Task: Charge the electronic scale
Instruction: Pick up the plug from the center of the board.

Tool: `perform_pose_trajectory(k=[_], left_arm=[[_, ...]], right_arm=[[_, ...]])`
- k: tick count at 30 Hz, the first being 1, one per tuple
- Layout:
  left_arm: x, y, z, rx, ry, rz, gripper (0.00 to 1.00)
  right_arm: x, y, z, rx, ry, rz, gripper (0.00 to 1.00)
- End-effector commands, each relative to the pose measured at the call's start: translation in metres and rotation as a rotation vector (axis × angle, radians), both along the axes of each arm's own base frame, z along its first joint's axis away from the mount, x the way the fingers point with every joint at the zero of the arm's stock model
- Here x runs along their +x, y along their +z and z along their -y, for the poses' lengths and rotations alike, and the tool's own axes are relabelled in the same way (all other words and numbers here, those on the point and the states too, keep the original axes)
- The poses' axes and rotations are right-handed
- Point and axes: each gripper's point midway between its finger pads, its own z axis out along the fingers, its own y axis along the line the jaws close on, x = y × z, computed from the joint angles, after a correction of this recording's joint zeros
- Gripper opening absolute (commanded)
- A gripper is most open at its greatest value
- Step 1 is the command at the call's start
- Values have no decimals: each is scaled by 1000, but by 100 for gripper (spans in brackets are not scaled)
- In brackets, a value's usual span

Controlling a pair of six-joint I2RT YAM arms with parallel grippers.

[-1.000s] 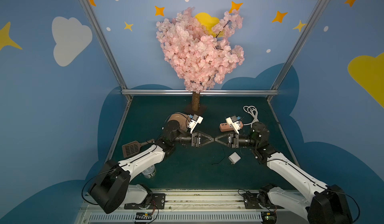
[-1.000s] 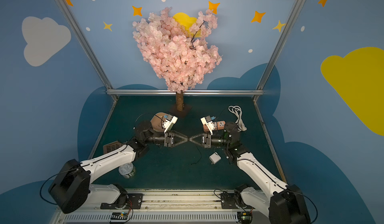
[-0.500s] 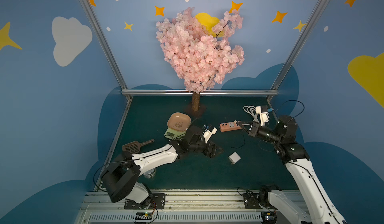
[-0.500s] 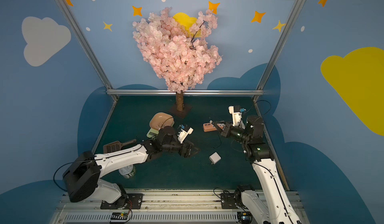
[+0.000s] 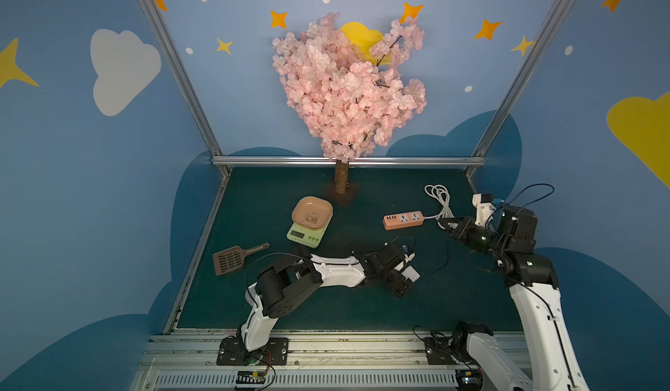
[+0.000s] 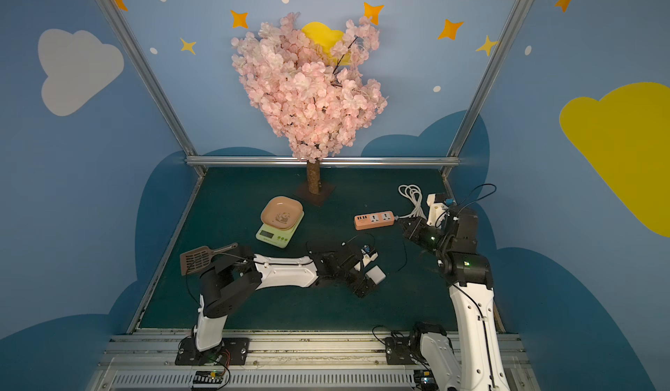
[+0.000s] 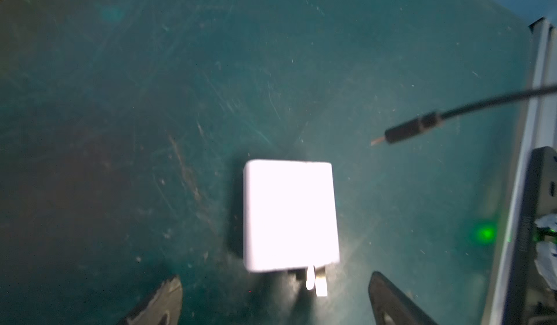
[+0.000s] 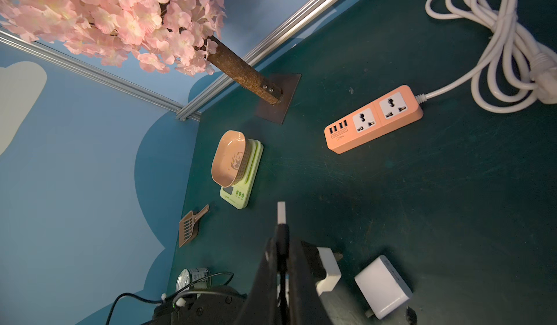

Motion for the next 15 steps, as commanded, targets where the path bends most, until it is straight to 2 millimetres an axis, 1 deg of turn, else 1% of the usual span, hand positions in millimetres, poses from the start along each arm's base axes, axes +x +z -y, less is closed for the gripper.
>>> perform_pose_trajectory(k=[1, 5, 12, 13, 14, 15], left_arm=[[5, -11, 2, 58, -27, 53, 96], [5, -19, 12, 76, -53, 83, 90], [5, -26, 27, 74, -86, 144, 79], [4, -26, 29, 64, -99, 148, 76], [1, -25, 30, 54, -124, 150, 66], [-1, -25, 30, 53, -138, 153, 59]], right_arm=[[-5, 7, 0, 7, 5, 0, 0], [-5, 6, 2, 6, 2, -7, 0], [-8, 8, 3, 0, 5, -11, 0], [-9, 8, 2, 0, 8, -11, 0], [-10, 8, 2, 1, 10, -13, 0], [-10, 8, 1, 4, 15, -12, 0]])
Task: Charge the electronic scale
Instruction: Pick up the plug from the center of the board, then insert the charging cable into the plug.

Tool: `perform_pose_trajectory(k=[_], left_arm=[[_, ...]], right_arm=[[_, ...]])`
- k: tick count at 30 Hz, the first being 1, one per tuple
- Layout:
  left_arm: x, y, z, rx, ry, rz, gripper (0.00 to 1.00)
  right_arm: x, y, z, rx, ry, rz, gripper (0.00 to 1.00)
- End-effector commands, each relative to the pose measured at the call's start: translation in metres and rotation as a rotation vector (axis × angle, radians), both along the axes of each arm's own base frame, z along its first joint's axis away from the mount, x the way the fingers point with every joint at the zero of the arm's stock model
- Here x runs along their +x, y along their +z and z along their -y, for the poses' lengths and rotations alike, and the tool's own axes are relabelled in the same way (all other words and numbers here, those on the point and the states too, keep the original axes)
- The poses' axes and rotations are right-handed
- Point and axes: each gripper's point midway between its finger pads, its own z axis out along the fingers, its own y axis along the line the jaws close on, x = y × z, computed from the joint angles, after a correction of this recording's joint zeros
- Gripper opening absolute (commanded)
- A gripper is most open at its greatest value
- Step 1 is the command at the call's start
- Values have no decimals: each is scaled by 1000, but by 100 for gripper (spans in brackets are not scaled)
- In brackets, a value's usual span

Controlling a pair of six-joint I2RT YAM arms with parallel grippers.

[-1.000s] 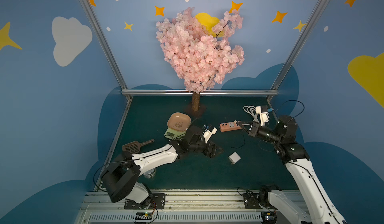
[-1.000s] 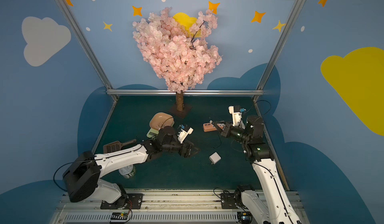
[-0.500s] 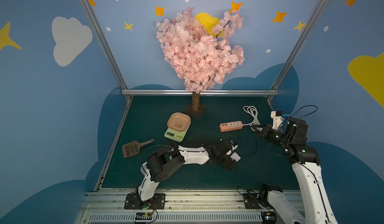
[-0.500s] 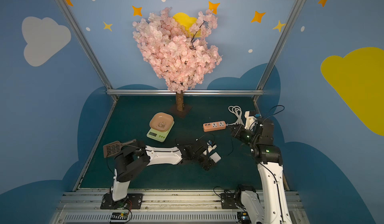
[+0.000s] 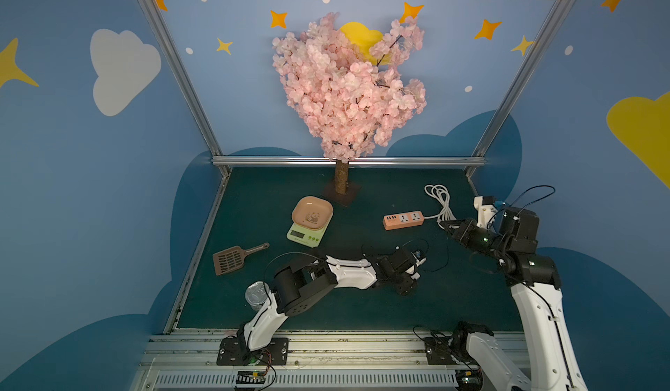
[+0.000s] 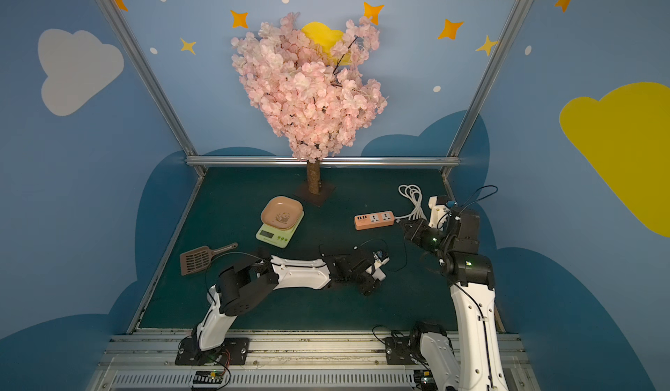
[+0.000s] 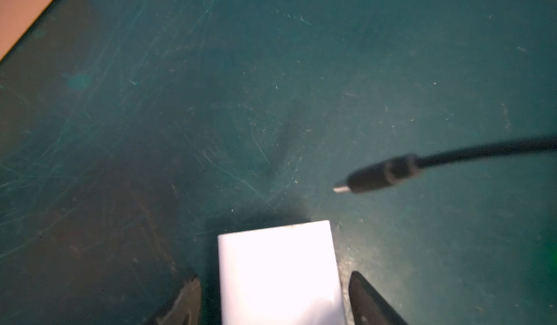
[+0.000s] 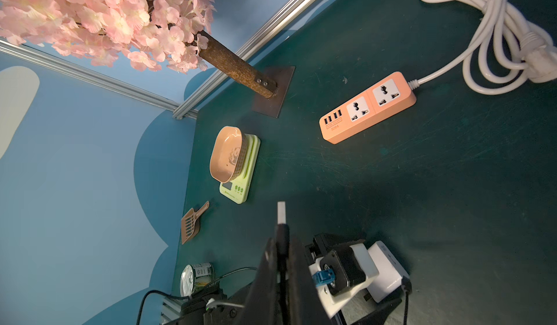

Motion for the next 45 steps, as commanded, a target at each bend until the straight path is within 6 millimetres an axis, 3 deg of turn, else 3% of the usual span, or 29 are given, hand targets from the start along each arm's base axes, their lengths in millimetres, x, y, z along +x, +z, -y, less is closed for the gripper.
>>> perform_pose_trajectory(k=[1, 7, 12, 16, 21, 26, 32, 35, 42, 45], left_arm=[[-5, -8, -2, 18, -44, 15, 56], [5, 14, -28, -5, -28, 127, 49], [11, 53, -65, -112, -24, 236, 49], [16, 94, -107, -228, -17, 384, 46], [26, 138, -157, -293, 8, 495, 46], [30, 171, -191, -326, -5, 637, 47], [16, 192, -208, -350, -95, 801, 46], [6, 198, -211, -367, -162, 847, 40], [-19, 223, -217, -454, -293, 927, 38], [-30, 225, -215, -467, -356, 924, 39]], right_arm=[[-5, 10, -3, -3, 28, 24, 0], [-9, 10, -20, 86, 116, 29, 0], [-10, 9, -38, 188, 213, 24, 0], [-14, 6, -59, 254, 308, -16, 0], [-22, 7, -92, 313, 443, -29, 0], [-42, 13, -134, 358, 618, -61, 0], [-64, 18, -167, 362, 771, -78, 0], [-76, 18, -179, 347, 841, -70, 0], [-94, 19, -194, 323, 948, -45, 0], [-98, 22, -197, 305, 967, -17, 0]])
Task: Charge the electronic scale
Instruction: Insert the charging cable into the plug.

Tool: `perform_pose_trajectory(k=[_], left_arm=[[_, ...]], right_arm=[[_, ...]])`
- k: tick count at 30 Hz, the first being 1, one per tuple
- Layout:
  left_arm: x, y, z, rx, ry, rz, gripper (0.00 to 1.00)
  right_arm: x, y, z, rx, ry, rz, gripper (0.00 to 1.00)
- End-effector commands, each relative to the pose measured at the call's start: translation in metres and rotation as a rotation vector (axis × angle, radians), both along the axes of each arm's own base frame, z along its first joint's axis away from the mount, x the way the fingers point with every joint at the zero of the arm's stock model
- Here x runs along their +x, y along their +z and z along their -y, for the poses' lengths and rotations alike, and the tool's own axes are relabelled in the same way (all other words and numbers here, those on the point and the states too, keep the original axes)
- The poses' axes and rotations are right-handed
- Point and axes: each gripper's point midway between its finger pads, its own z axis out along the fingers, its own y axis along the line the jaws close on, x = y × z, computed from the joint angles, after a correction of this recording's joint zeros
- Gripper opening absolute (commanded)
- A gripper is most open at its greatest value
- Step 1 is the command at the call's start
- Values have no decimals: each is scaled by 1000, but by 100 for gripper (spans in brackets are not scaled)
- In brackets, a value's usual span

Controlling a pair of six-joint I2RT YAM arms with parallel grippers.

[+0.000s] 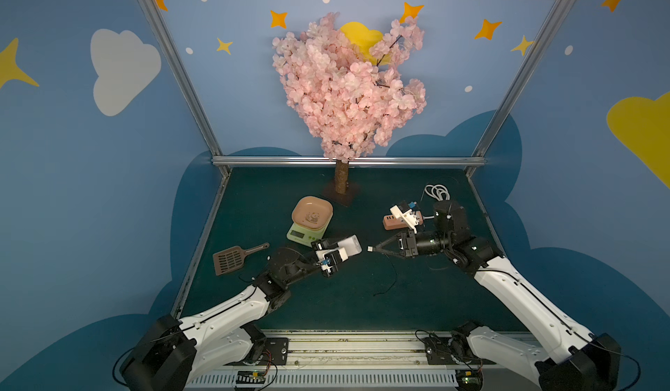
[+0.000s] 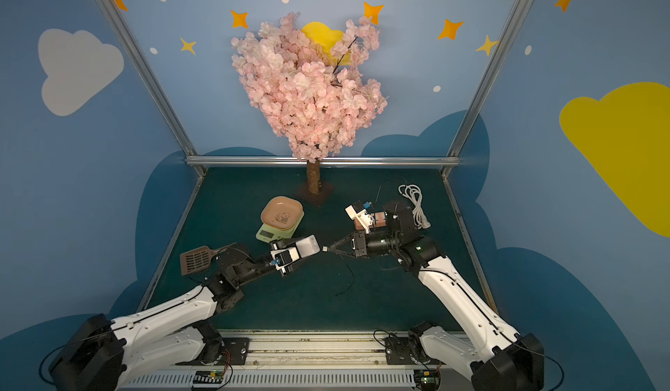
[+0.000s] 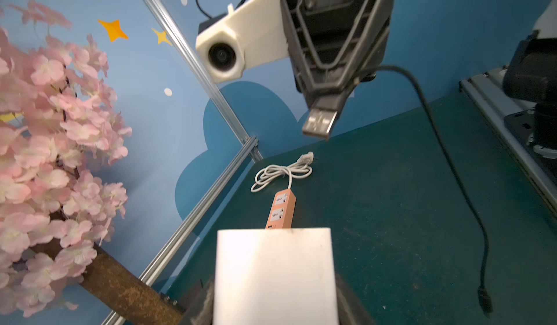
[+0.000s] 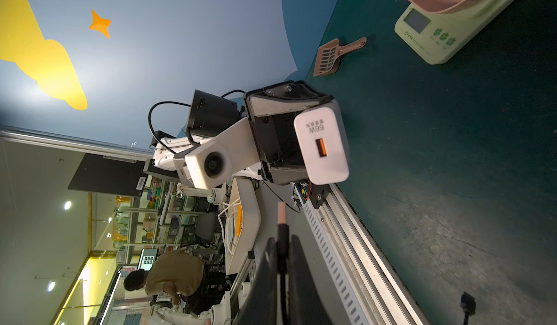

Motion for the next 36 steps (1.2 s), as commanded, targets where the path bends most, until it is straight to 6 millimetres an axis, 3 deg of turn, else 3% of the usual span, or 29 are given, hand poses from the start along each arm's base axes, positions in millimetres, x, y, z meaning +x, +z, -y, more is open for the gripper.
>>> perform_pose_trajectory(k=[1, 14, 22, 36], left_arm=[[-20, 10, 5, 0, -120, 60, 39], [-29, 15, 8, -6, -170, 49, 39], [-29, 16, 8, -3, -175, 49, 40], [-35, 17, 13, -3, -219, 30, 41]], right_arm=[[-4, 18, -4, 25, 36, 97, 0], [-16, 11, -14, -42, 97, 169, 0], [-15, -7, -15, -121, 99, 170, 0], [-12, -13, -18, -142, 106, 162, 0]])
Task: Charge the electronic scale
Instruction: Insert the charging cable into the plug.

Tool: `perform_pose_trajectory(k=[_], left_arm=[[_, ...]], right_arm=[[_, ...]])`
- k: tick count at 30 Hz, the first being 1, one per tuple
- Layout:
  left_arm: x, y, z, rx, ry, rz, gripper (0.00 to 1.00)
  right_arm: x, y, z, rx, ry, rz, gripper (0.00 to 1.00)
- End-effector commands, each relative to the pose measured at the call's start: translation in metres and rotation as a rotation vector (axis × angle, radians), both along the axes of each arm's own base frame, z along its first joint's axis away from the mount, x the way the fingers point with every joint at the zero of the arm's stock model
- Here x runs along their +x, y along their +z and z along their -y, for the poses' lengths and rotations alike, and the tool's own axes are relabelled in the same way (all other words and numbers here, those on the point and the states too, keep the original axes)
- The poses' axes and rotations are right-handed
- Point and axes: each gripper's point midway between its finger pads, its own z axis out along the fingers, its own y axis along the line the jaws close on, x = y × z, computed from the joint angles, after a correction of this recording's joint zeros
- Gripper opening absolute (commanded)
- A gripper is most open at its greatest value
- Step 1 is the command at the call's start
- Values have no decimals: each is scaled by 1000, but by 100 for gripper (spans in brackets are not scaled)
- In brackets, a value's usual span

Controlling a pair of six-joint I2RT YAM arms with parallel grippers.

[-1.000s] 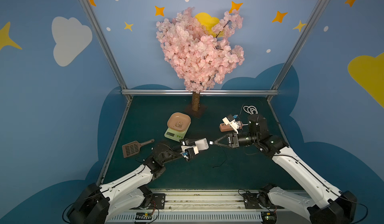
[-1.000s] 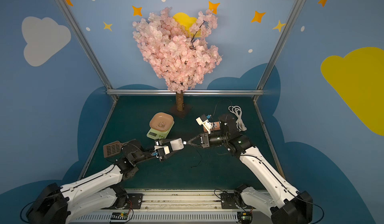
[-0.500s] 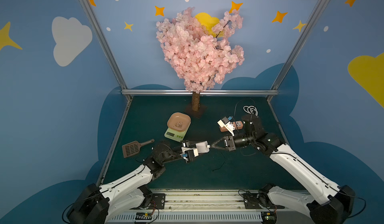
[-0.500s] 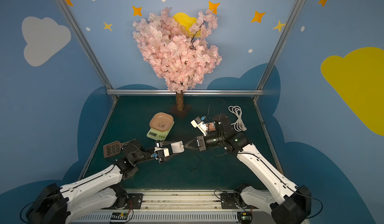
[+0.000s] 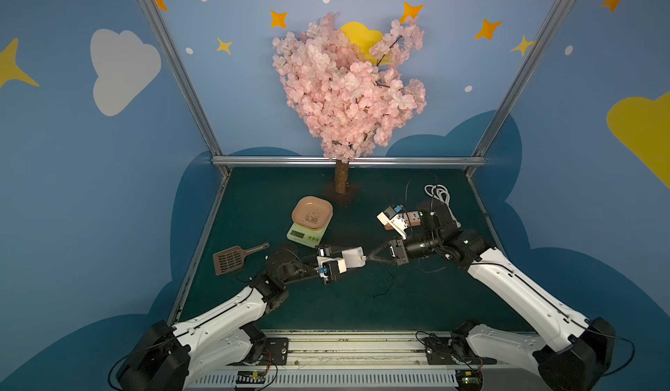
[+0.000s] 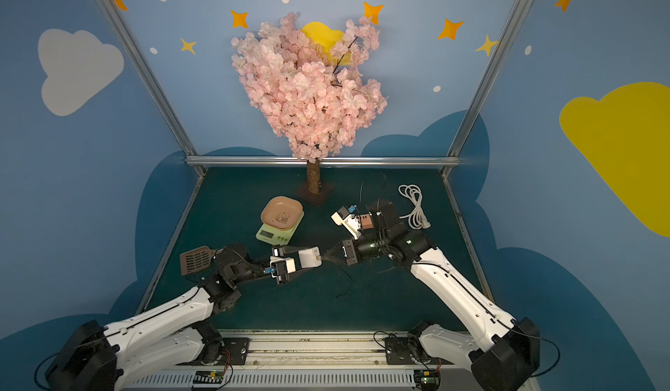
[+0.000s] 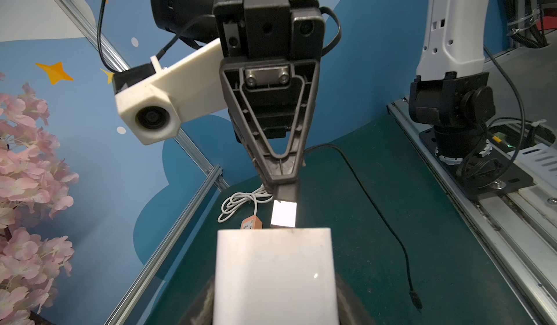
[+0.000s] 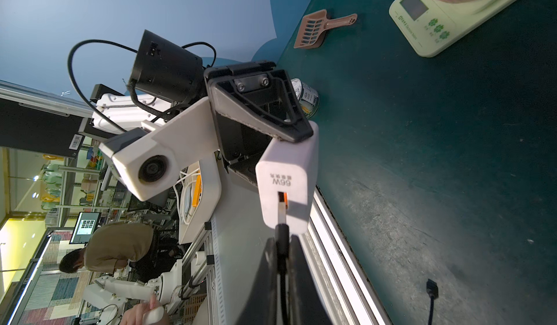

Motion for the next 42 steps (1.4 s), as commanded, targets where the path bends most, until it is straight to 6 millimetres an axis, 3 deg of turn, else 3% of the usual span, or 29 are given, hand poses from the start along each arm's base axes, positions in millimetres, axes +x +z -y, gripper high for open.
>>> perform_pose_trajectory(k=[1, 11, 24, 39, 40, 42], left_arm=[[-4, 17, 3, -30, -33, 33, 41], [-4, 14, 5, -21, -38, 21, 42], [4, 5, 11, 57, -32, 14, 42], [5, -9, 24, 92, -45, -13, 42], [4, -11, 24, 92, -46, -16, 43], [6, -14, 24, 96, -37, -24, 42]], right_arm=[[2, 6, -3, 6, 6, 16, 0], [3, 4, -4, -4, 7, 6, 0], [4, -15, 3, -148, 3, 25, 0], [8, -25, -12, -169, 13, 27, 0], [8, -25, -12, -170, 10, 29, 1], [9, -24, -10, -173, -1, 35, 14]])
